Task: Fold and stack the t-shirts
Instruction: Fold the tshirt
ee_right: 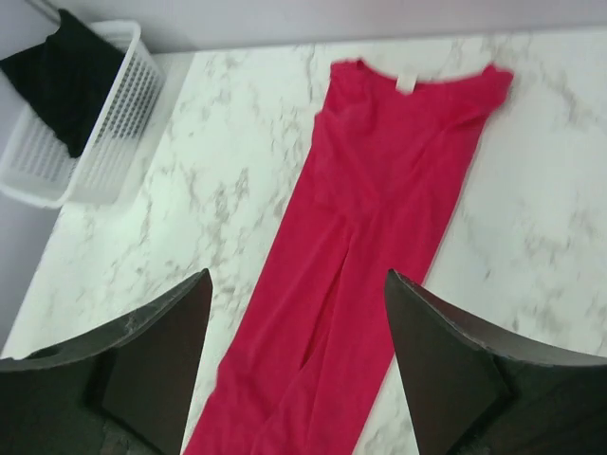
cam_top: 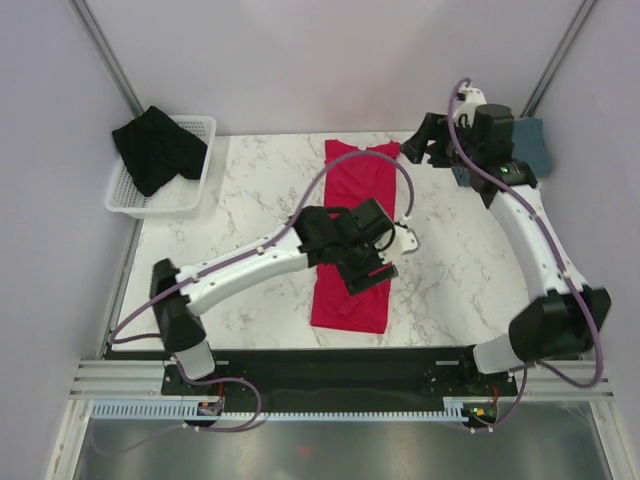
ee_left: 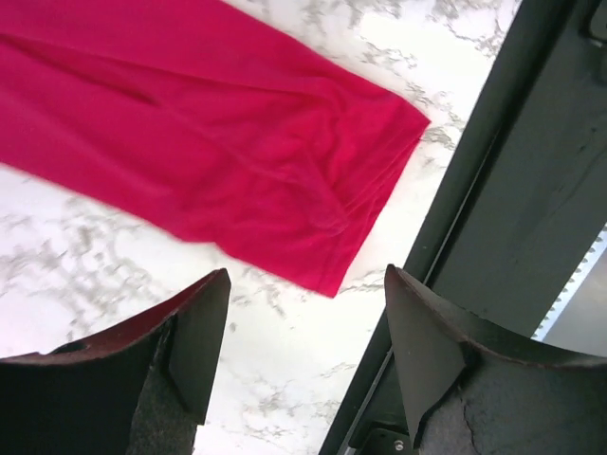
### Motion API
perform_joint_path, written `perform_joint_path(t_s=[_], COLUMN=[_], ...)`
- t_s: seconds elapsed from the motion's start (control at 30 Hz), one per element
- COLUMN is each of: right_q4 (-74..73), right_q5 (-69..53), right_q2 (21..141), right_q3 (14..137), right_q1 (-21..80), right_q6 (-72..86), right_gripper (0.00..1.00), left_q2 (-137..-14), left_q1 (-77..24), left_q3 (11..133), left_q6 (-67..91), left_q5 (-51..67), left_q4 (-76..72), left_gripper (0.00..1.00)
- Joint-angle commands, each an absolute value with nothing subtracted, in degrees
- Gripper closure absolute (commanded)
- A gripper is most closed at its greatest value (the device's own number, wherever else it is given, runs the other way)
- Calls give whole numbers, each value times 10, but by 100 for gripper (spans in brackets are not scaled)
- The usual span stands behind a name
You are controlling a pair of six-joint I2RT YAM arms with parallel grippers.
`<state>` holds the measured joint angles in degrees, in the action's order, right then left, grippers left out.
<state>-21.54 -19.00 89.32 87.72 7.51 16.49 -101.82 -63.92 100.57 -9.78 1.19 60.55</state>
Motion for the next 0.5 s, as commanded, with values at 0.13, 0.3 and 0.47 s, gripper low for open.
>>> perform_joint_path(t_s=[0.13, 0.3, 0.47], right_q4=[-276, -335, -319], right_q5=[-349, -353, -376], right_q2=[718, 650, 626], right_q3=[539, 443, 322], right_q1=[56, 54, 55], right_q6=[337, 326, 368], right_gripper=[20, 20, 20], left_q2=[-926, -871, -884], left_q1=[-515, -343, -286], left_q3=[923, 844, 709], left_q6=[19, 182, 226], left_q5=[7, 185, 270], left_q4=[581, 519, 478], left_gripper=[27, 30, 30])
